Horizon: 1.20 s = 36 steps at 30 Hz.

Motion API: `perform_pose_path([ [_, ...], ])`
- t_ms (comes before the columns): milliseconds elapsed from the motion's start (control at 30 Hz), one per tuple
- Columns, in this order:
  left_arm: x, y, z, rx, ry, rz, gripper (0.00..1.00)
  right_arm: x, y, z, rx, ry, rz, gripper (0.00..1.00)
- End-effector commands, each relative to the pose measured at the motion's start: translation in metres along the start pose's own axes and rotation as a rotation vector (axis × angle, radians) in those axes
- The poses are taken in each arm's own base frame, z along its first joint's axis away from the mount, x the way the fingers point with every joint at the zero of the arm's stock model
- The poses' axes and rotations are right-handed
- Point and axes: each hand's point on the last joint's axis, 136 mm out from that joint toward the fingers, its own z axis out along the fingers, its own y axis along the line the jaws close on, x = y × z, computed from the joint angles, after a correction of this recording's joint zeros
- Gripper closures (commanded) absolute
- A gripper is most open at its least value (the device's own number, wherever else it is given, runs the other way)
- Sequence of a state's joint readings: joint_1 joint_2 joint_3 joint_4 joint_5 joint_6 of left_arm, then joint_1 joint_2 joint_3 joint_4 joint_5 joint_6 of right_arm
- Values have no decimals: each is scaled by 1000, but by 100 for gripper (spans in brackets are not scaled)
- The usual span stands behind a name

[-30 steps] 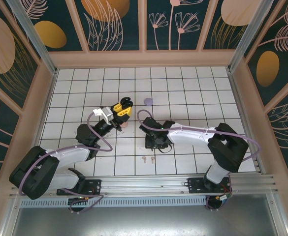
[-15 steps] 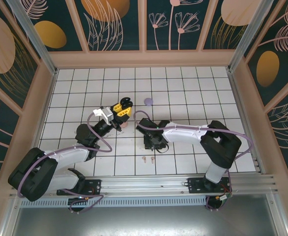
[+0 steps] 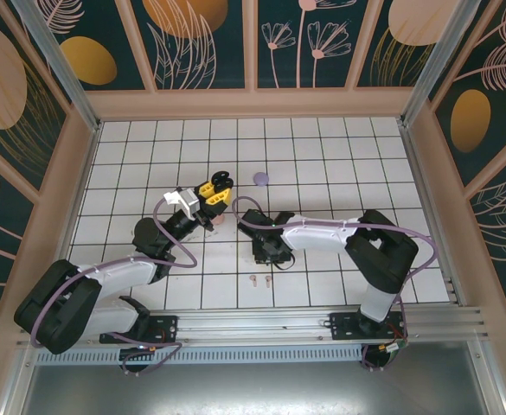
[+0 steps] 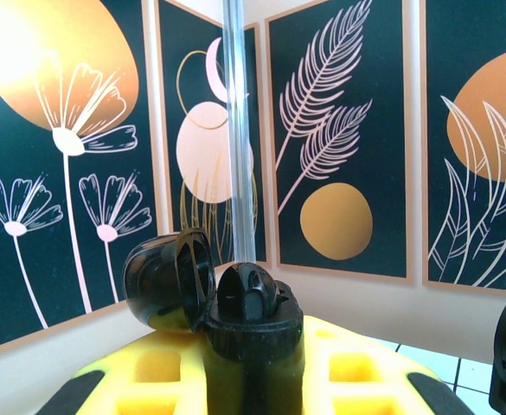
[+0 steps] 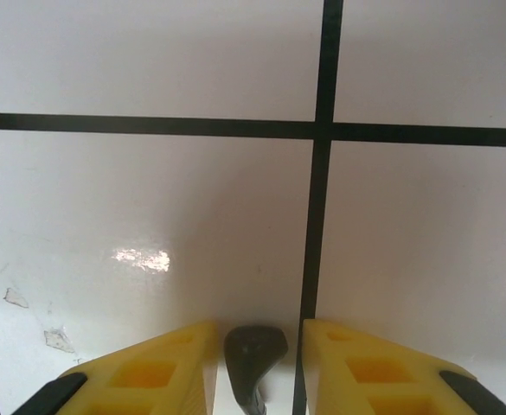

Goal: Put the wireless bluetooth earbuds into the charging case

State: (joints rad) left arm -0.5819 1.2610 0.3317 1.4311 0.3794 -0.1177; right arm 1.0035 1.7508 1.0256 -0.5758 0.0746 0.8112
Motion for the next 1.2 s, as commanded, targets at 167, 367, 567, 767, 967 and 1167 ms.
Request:
perform_pose_path([
  [167, -2, -1, 0, -1, -8, 15, 100, -1, 1, 5, 22, -7, -5, 74],
  [367, 1, -1, 1, 2, 1, 9, 100, -7, 2, -2, 8, -37, -6, 80],
  [567, 1, 0, 3, 1, 3, 3, 100, -14, 1, -16, -8, -79, 4, 81],
  [767, -1, 1, 7, 3, 3, -4, 100, -27, -6, -40, -33, -150, 32, 81],
  [967, -2, 1, 9, 4, 2, -7, 100, -43, -21, -66, -68, -226, 75, 82],
  [1167, 0, 2, 13, 5, 15, -8, 100, -76, -33, -109, -142, -337, 113, 82],
])
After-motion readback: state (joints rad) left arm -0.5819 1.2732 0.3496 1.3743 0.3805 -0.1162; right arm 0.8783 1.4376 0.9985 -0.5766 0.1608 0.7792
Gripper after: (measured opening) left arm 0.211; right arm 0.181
